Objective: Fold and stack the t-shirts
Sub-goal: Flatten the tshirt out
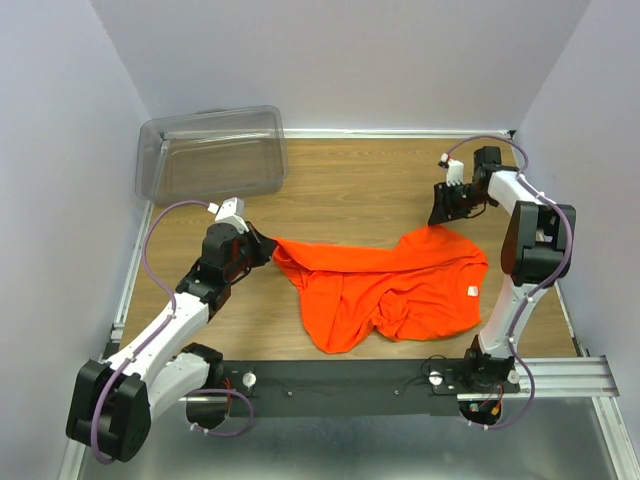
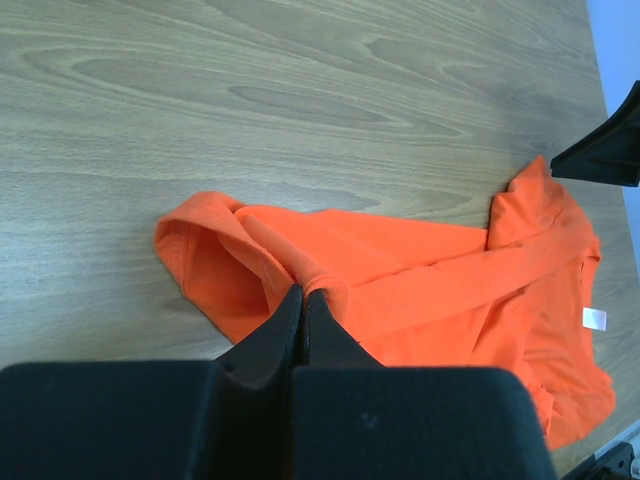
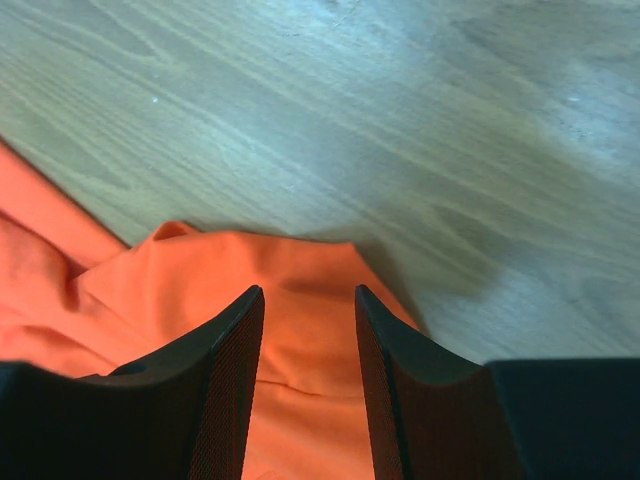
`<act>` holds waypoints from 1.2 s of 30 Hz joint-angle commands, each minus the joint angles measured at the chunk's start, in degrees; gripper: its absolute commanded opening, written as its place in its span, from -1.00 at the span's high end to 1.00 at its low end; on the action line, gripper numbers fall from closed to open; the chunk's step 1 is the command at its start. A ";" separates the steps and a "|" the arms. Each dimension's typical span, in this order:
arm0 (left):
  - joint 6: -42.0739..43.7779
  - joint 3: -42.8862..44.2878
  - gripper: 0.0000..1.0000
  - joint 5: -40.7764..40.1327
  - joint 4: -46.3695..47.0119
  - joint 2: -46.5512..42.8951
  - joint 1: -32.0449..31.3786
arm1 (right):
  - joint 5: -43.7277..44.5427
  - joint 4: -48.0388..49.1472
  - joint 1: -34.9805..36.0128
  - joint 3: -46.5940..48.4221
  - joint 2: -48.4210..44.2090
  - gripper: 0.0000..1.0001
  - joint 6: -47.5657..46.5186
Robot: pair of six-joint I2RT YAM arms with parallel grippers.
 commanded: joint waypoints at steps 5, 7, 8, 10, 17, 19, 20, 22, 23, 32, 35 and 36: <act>0.44 -0.66 1.00 1.44 1.44 0.06 0.23 | 3.07 2.93 0.07 2.65 3.97 0.01 0.44; 0.53 -0.48 1.00 1.53 1.44 0.23 0.23 | 1.58 2.85 0.07 2.56 4.85 0.02 0.53; 0.53 -0.40 1.00 1.53 1.44 0.06 0.23 | 0.87 2.76 0.07 2.04 5.12 0.03 0.53; 0.53 -0.48 1.00 1.44 1.35 -0.12 0.23 | -1.05 2.67 0.07 1.25 4.95 0.12 0.09; 0.79 -0.13 1.00 1.27 1.79 1.11 0.23 | -6.42 0.56 0.07 -1.74 -1.98 0.99 -3.07; 0.97 -0.04 1.00 1.18 1.79 1.38 0.23 | -8.17 0.47 0.07 -2.44 -5.15 0.99 -4.21; 0.97 0.13 1.00 1.09 1.79 1.46 0.23 | -9.14 0.47 0.07 -2.80 -6.73 0.99 -4.65; 1.15 0.40 1.00 0.74 1.79 1.55 0.23 | -13.25 -0.84 0.07 -4.28 -12.79 0.99 -7.63; 1.23 0.57 1.00 0.48 1.70 1.55 0.23 | -14.94 -3.80 0.07 -5.08 -15.33 0.99 -9.73; 1.41 0.75 1.00 0.39 2.32 2.60 0.23 | -5.84 -37.85 2.26 -24.04 -36.59 0.81 -64.93; 1.41 0.92 1.00 0.65 2.58 3.48 0.23 | 1.63 -33.90 2.35 -31.62 -39.78 0.33 -63.20; 1.41 1.10 1.00 0.74 2.58 3.57 0.23 | 2.18 -32.85 2.18 -31.72 -39.79 0.23 -62.23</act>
